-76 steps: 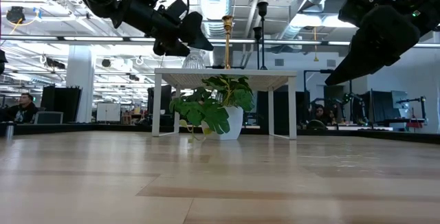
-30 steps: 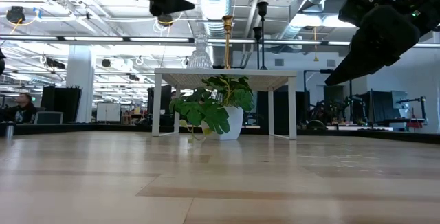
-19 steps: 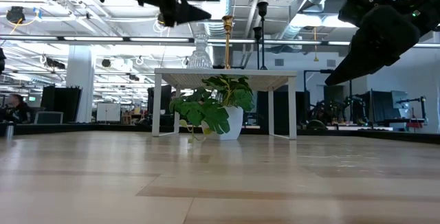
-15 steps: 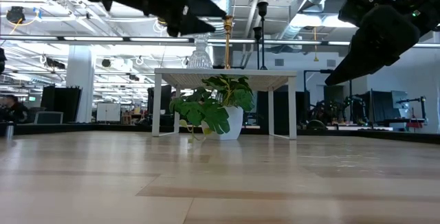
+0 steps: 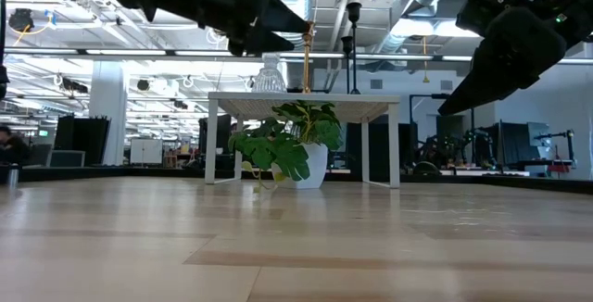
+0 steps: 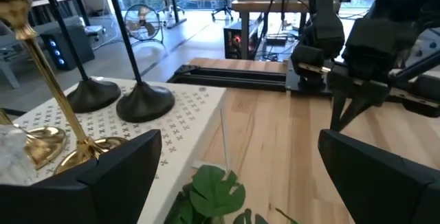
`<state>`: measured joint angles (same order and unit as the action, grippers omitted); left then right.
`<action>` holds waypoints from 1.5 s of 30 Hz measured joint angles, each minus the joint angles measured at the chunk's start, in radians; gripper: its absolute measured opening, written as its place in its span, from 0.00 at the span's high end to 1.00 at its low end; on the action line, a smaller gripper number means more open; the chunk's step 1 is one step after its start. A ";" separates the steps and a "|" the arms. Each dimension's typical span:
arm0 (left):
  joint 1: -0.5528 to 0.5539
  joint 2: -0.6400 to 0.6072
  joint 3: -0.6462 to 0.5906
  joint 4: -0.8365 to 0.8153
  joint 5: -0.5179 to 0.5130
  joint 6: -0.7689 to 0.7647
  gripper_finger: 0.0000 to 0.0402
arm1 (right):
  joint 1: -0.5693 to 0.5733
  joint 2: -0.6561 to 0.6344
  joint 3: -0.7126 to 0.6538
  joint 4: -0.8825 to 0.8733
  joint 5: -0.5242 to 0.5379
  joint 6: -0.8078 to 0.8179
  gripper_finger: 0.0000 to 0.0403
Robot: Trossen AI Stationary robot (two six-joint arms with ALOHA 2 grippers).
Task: Pick & Place candle stick holders
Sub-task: Put the transparent candle holder on the shelf aligned with the other transparent candle holder
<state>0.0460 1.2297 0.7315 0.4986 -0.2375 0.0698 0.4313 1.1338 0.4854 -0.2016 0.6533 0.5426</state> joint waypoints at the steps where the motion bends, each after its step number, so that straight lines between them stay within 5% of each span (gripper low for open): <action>1: 0.000 0.000 0.000 -0.002 0.000 0.000 0.02 | 0.000 0.000 0.000 0.000 0.000 0.000 1.00; 7: 0.007 0.000 0.000 0.009 -0.008 -0.027 0.02 | 0.000 0.000 0.000 0.000 -0.001 0.000 1.00; 13: 0.027 0.000 0.000 0.011 -0.157 -0.053 0.02 | 0.000 0.000 0.000 0.000 -0.002 0.000 1.00; 45: 0.095 0.000 0.000 0.034 -0.182 -0.087 0.02 | 0.000 0.000 0.000 0.000 -0.002 0.000 1.00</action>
<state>0.1414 1.2297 0.7315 0.5323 -0.4191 -0.0174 0.4313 1.1339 0.4854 -0.2016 0.6518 0.5429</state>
